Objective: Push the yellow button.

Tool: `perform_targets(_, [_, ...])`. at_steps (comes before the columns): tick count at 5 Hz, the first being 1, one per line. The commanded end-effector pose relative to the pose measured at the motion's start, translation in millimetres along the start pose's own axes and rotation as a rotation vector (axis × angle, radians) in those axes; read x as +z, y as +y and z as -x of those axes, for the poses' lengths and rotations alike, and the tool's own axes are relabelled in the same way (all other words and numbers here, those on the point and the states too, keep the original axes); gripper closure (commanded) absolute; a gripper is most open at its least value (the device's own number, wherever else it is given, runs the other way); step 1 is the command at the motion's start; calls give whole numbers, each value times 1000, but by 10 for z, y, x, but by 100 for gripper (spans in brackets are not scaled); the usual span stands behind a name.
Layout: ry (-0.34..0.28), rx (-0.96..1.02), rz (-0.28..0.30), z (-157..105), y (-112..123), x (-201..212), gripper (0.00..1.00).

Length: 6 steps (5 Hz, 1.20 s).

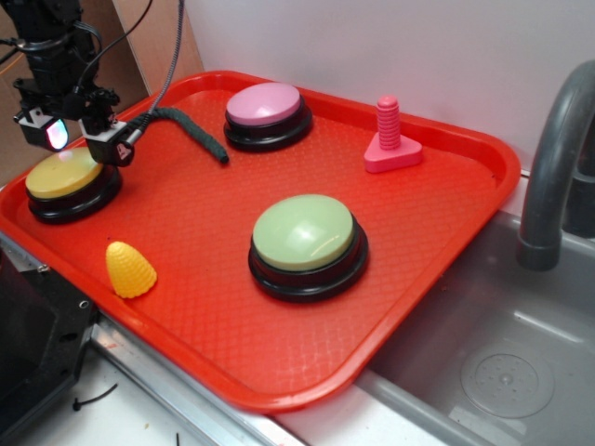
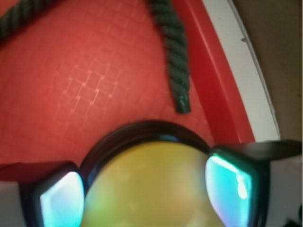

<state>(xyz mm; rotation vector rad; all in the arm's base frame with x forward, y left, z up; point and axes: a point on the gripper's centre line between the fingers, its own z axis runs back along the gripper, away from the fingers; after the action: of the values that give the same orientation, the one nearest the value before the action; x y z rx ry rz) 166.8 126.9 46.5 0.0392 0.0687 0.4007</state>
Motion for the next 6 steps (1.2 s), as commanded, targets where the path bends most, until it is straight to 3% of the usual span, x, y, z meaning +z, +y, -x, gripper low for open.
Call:
perform_targets(1, [-16,-21,66,-3,149,496,0])
perform_targets(2, [-29,-33,39,-9,108,585,0])
perform_targets(3, [-29,-11,-47,-6,52,661,0])
perform_targets(6, [-47,39,-91,116,42,1051,0])
